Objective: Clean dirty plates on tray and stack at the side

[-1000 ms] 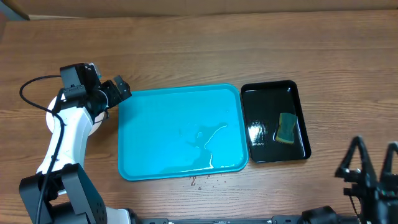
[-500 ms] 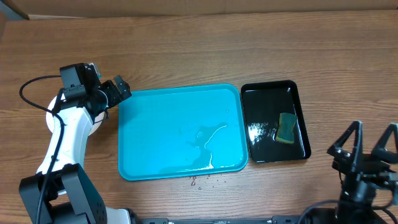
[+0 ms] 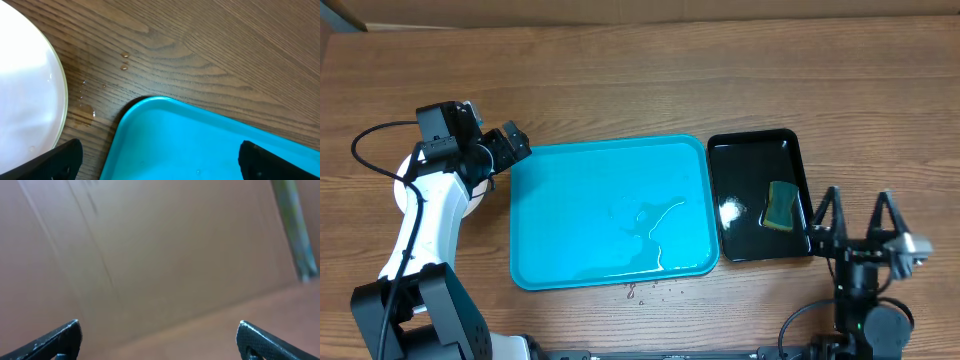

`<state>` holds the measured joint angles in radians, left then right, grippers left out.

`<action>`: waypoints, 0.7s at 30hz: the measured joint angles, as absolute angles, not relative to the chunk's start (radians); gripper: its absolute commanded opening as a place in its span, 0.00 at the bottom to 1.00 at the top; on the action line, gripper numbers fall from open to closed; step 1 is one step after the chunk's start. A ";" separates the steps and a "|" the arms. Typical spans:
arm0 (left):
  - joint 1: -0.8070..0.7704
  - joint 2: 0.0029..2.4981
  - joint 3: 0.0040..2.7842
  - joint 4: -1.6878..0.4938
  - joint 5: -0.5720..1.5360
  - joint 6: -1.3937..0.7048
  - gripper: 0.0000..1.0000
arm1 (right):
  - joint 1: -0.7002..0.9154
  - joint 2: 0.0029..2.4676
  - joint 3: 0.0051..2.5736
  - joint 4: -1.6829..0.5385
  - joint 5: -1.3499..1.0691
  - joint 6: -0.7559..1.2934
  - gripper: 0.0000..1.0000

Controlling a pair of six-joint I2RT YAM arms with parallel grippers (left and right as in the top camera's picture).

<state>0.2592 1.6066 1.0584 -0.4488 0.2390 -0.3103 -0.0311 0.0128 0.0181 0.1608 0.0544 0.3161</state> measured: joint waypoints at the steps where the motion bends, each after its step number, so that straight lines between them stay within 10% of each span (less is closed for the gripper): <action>1: 0.259 1.607 1.058 -0.449 0.239 -0.310 1.00 | -0.031 0.012 0.018 0.119 0.052 0.315 1.00; 21: 0.259 1.607 1.058 -0.449 0.239 -0.310 1.00 | -0.031 0.012 0.018 -0.089 0.004 0.180 1.00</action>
<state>0.2592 1.6066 1.0584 -0.4488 0.2386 -0.3103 -0.0311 0.0120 0.0181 -0.0895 0.0036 0.1802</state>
